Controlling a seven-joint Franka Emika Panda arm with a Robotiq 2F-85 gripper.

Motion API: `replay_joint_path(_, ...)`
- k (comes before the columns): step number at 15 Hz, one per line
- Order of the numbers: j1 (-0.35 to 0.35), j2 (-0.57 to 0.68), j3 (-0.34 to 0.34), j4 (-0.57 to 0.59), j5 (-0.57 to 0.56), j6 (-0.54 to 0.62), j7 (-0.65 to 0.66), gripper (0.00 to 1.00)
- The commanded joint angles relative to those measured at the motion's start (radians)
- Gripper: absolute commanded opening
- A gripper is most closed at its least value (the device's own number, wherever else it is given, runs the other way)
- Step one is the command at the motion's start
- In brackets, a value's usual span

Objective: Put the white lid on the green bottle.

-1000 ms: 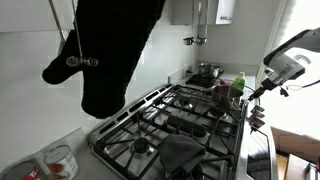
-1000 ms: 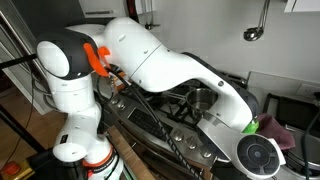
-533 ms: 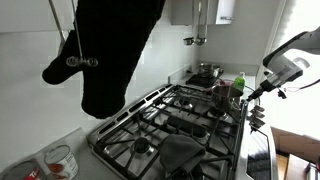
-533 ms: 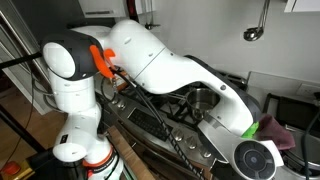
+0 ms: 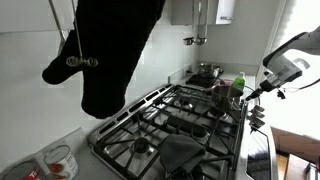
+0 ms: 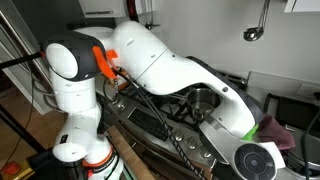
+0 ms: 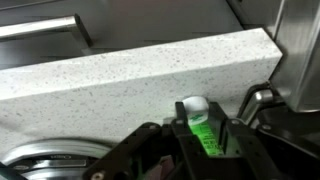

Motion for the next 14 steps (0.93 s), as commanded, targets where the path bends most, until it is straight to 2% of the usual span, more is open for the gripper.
replay_joint_path(1, -0.011, 0.017, 0.004, 0.008, 0.011, 0.018, -0.016, 0.02)
replay_joint_path(5, -0.007, -0.009, -0.020, -0.002, -0.070, 0.006, 0.043, 0.00)
replay_joint_path(6, -0.008, -0.009, -0.025, -0.001, -0.093, 0.003, 0.052, 0.05)
replay_joint_path(8, -0.011, -0.006, -0.031, -0.003, -0.127, 0.018, 0.064, 0.29)
replay_joint_path(9, -0.019, -0.007, -0.027, 0.001, -0.118, 0.011, 0.061, 0.30)
replay_joint_path(10, -0.027, -0.006, -0.021, 0.005, -0.103, 0.002, 0.056, 0.35)
replay_joint_path(14, -0.037, 0.009, 0.003, 0.021, -0.039, -0.007, 0.044, 0.66)
